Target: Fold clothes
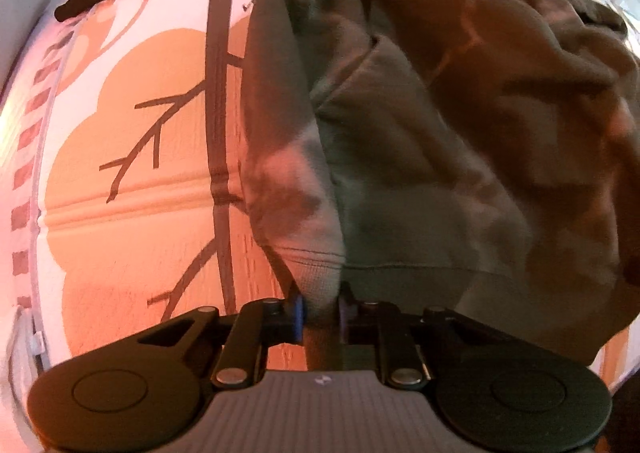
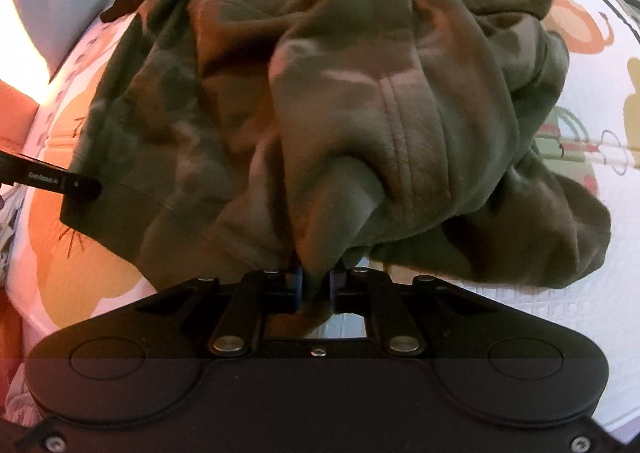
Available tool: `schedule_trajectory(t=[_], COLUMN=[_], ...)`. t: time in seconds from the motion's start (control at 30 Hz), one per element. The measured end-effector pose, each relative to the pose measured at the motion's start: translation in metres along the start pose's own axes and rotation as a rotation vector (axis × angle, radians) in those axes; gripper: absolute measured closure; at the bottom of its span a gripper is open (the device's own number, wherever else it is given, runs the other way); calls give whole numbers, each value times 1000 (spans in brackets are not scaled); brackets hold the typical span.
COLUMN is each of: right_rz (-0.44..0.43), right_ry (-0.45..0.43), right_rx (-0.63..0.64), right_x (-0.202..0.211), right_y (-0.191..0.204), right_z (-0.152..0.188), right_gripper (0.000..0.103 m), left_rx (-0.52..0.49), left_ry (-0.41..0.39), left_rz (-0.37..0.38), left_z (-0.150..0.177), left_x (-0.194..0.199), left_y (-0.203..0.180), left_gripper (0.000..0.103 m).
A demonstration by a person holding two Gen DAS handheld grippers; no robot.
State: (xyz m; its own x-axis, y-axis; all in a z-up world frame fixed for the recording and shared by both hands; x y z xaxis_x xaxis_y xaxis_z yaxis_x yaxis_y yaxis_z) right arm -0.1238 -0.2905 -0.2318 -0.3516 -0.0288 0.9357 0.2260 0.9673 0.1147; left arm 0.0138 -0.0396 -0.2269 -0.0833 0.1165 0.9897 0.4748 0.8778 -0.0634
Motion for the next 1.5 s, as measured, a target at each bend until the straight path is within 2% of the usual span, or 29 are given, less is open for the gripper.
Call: schedule_trajectory(t=[0.17, 0.47, 0.6, 0.9, 1.07, 1.13, 1.17, 1.23, 1.33, 1.5], right_rz=[-4, 0, 8, 35, 37, 39, 45, 54, 60, 81], right_ry=[12, 88, 114, 105, 98, 96, 95, 87, 61, -12], right_rx=[66, 177, 207, 217, 169, 162, 160, 154, 154, 122], right_x=[14, 19, 18, 10, 7, 8, 8, 12, 25, 49], right_y=[6, 23, 27, 19, 16, 17, 16, 16, 15, -1], right_z=[0, 48, 67, 71, 65, 65, 65, 65, 62, 37], right_gripper=[94, 94, 94, 94, 87, 84, 82, 71, 69, 64], left_rx=[-56, -83, -104, -110, -75, -63, -64, -73, -83, -106], left_ry=[25, 122, 137, 146, 122, 110, 100, 74, 28, -48], left_rz=[-36, -61, -70, -64, -62, -69, -81, -105, -111, -102], left_z=[20, 79, 100, 126, 128, 127, 125, 119, 107, 72], left_x=[6, -3, -4, -3, 2, 5, 9, 16, 29, 48], left_y=[-4, 3, 4, 5, 10, 13, 14, 17, 16, 7], left_gripper=[86, 86, 85, 83, 71, 59, 57, 49, 40, 33])
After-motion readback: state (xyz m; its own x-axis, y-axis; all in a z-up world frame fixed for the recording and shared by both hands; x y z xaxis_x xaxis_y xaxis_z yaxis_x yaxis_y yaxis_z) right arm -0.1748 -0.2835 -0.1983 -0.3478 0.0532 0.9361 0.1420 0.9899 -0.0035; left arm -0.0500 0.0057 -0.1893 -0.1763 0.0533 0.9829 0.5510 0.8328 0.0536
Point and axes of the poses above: each gripper's, at about its wrist camera, not at the fingertips, and x roughly against the way its jaws point, y to its left, z to its underside, the point moved 10 cm from there along -x, roughly the way its jaws point, and after that the axes turned 5 degrees about z, right-handed, at the moved point
